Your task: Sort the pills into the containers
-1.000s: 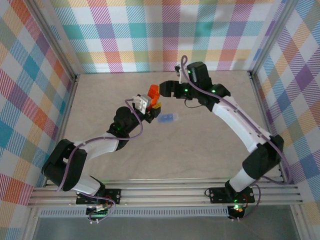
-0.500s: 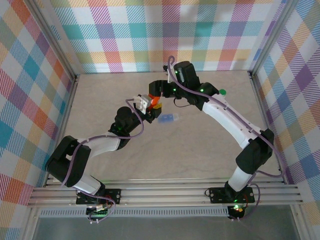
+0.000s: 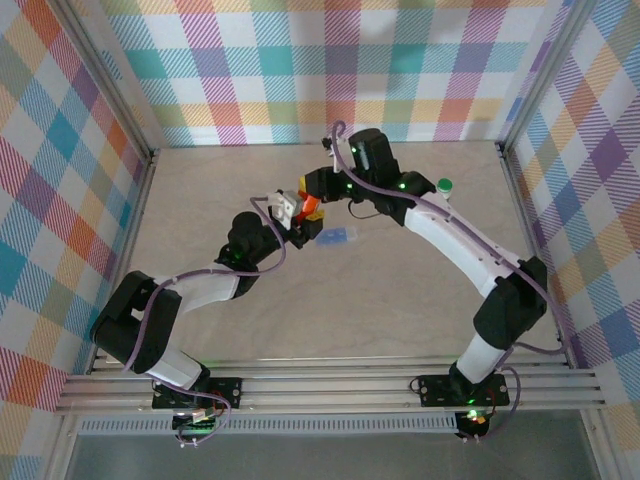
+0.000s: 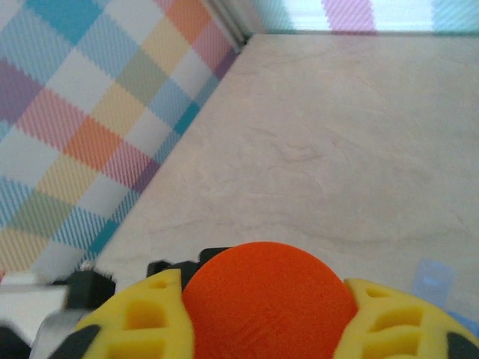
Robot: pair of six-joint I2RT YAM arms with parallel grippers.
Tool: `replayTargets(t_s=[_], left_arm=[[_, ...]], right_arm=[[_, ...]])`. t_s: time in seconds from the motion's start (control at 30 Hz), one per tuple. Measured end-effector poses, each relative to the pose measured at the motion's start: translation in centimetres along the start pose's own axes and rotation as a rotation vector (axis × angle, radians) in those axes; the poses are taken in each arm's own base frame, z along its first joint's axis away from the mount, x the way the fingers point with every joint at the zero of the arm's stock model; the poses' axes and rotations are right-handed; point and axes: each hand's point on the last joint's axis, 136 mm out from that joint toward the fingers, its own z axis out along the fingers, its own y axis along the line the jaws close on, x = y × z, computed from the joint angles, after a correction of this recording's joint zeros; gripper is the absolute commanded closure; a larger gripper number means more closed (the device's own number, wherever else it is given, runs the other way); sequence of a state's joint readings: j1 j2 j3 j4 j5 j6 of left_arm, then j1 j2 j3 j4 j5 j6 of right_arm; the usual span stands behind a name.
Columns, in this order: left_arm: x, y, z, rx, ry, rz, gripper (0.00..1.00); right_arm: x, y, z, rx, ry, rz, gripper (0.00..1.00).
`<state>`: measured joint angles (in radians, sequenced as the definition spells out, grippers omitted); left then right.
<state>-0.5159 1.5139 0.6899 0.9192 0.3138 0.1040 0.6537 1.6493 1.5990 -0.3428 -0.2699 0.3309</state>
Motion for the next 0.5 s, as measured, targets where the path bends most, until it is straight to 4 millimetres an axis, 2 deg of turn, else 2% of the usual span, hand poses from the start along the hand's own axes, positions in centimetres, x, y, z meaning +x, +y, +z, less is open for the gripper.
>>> replayTargets(t_s=[0.13, 0.3, 0.4, 0.5], left_arm=[[-1.3, -2.2, -1.0, 0.163, -0.023, 0.022, 1.00], [-3.7, -6.9, -3.7, 0.422, -0.064, 0.129, 1.00], [-4.5, -8.8, -5.2, 0.525, -0.065, 0.164, 1.00], [-4.5, -9.6, -6.1, 0.578, -0.042, 0.170, 1.00]], right_arm=[[1.1, 2.5, -2.5, -0.185, -0.042, -0.257, 0.84], [3.5, 7.0, -7.3, -0.424, -0.095, -0.695, 0.80], [4.4, 8.4, -8.9, -0.525, -0.095, -0.838, 0.71], [5.0, 8.8, -9.5, -0.590, -0.074, -0.908, 0.55]])
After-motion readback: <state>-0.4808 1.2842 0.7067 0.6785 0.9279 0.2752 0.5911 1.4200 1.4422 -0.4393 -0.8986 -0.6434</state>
